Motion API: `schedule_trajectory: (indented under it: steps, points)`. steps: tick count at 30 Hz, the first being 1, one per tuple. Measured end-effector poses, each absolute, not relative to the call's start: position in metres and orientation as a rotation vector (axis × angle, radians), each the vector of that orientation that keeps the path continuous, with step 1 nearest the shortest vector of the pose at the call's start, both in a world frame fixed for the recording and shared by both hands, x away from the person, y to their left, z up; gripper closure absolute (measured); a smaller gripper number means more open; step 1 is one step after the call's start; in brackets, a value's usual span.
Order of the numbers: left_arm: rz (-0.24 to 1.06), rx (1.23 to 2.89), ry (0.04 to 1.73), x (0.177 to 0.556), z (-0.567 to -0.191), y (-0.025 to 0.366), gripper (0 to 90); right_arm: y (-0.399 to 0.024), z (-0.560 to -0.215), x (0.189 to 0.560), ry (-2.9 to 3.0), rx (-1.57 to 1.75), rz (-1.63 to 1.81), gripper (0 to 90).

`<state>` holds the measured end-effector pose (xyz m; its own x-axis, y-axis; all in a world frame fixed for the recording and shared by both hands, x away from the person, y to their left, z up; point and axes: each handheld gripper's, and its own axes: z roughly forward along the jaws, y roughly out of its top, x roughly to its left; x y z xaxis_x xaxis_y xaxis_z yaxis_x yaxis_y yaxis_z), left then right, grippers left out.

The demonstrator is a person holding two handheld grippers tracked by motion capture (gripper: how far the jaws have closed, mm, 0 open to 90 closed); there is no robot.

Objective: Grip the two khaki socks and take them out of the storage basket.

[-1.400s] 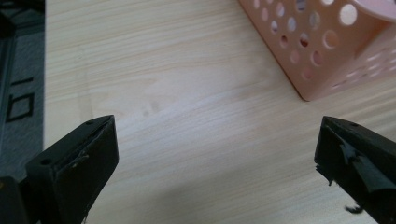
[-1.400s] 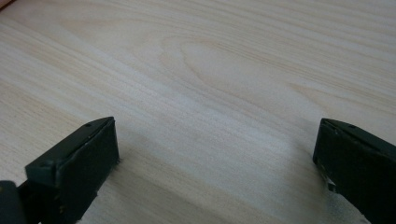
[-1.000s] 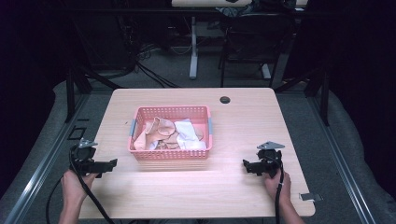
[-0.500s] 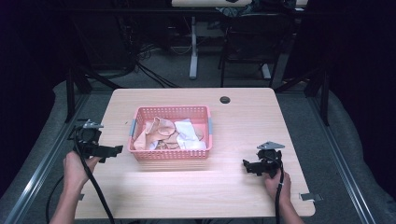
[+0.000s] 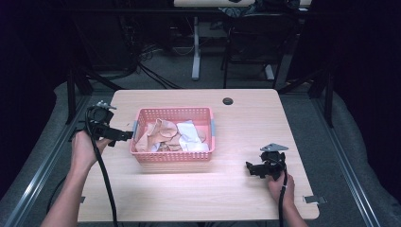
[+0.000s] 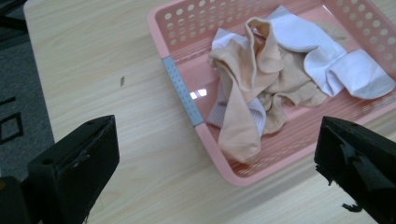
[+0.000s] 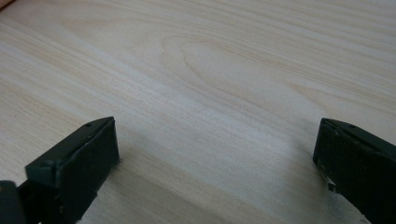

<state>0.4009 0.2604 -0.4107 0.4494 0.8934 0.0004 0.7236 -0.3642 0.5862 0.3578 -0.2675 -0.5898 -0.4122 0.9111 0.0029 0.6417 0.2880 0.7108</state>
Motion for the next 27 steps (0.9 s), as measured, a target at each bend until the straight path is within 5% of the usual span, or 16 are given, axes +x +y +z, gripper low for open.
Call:
schedule_trajectory:
  steps: [27]
  points:
    - [0.239,2.392,1.472,0.498,-0.438,0.180,0.3,-0.268,-0.589,0.358,2.165,1.390,0.892,0.0]
